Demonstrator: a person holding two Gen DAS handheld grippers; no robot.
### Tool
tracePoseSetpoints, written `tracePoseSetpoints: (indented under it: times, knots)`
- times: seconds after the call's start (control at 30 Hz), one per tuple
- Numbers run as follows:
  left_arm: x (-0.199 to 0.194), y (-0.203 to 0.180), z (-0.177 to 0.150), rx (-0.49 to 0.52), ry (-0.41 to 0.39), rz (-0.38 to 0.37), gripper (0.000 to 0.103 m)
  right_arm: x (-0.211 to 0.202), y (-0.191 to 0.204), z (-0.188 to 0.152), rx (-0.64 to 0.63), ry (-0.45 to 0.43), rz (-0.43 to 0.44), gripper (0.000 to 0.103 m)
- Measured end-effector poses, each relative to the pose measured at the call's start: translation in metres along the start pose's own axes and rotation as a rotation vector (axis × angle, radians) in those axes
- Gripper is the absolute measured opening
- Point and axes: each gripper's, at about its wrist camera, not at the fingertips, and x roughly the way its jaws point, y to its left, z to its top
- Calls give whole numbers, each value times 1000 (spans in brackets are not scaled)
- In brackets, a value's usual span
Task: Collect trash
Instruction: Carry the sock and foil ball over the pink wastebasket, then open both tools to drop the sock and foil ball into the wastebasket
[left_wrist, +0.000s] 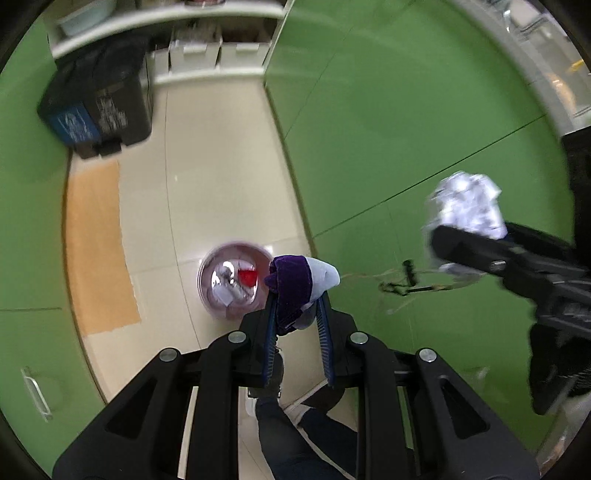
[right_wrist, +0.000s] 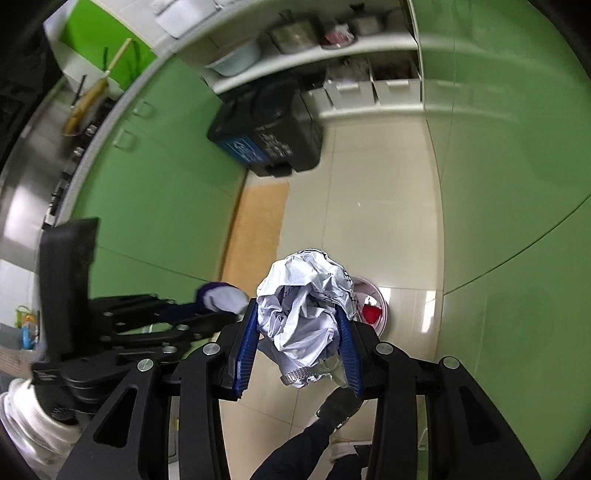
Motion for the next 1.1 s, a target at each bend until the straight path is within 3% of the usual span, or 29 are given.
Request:
tracePoseSetpoints:
  times: [0.17,0.23,0.27,0.3,0.5,1.0,1.07,1.1]
  knots:
    - [71,28,-3,-35,45,-19,23,38,-18,-8,22,19,-5,40]
    - [93,37,-3,-57,58,-20,55,53,-23,-12,26,28,-9,40]
    - [99,41,-5,-68,53,-21,87,57,-24,-14,28,31,-9,40]
    - [103,42,-7,-78,44,-24,95,64,-26,-15,30,36,-10,40]
    - [115,68,-14,-139,50,-9,100,88,-28,-15,27,58,-4,40]
    - [52,143,-36,-329,-78,25,100,158,-5,-10,-48,125,34,40]
    - [49,150,-41,-344,-84,24,100,166,-4,-10,-56,127,26,43]
    - [48,153,-44,-350,-86,24,100,168,-5,-11,-56,129,22,58]
